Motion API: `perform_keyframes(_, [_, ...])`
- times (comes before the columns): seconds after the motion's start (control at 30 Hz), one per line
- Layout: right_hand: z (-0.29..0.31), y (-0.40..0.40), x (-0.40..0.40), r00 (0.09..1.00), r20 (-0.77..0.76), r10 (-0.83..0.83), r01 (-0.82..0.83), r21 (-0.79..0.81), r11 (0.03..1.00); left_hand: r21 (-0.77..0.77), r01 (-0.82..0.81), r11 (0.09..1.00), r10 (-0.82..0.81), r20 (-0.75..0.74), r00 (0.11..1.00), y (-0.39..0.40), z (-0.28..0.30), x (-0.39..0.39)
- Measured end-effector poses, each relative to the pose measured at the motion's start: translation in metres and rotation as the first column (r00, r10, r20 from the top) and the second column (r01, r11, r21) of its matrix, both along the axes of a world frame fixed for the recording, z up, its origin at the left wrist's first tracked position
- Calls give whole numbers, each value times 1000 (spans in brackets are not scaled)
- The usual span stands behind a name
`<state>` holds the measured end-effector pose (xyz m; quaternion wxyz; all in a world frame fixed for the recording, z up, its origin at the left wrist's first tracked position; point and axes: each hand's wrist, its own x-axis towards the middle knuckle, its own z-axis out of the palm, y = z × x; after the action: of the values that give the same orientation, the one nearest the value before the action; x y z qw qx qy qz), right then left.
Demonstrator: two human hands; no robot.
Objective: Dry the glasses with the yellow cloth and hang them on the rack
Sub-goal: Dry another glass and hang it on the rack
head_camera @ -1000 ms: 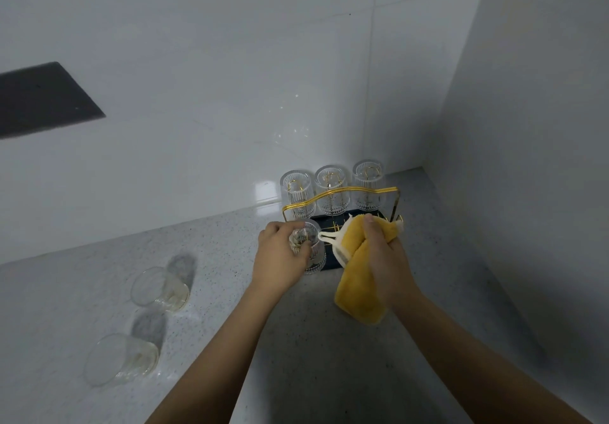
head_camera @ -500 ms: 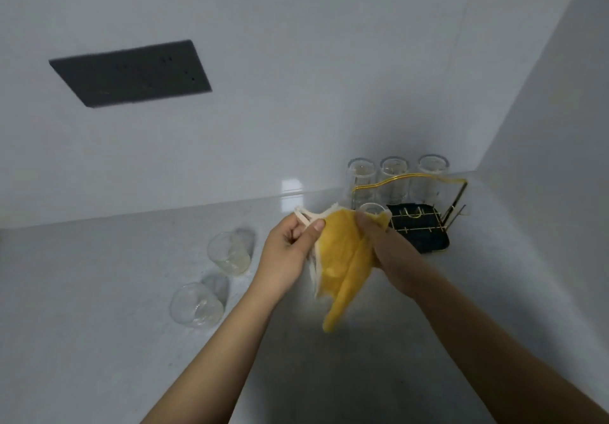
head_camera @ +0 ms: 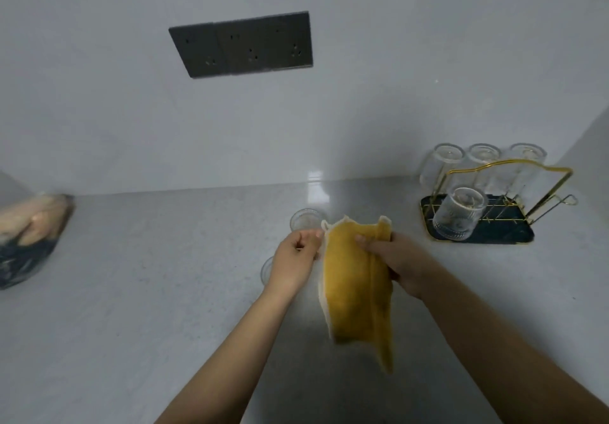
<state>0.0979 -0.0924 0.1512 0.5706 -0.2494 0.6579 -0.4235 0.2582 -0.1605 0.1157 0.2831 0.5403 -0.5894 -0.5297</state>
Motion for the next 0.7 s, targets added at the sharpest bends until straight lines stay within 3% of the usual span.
perform_keyframes(0.2, [-15, -18, 29, 963, -270, 19, -3, 59, 998, -193, 19, 981, 38, 287, 957, -10, -31, 35])
perform_keyframes(0.37, [-22, -32, 42, 966, -259, 1, 27, 104, 994, -49, 96, 994, -49, 582, 811, -20, -55, 52])
perform_keyframes(0.47, [-28, -36, 47, 973, -230, -20, 49, 121, 991, 46, 124, 991, -126, 614, 779, -29, -69, 56])
perform_keyframes(0.6, [-36, -38, 50, 974, -220, -47, 85, 165, 983, 137, 121, 983, -174, 499, 849, -34, -79, 58])
perform_keyframes(0.7, [-41, -38, 51, 977, -194, -88, 126, 192, 973, 139, 159, 977, -209, 512, 833, -38, -77, 57])
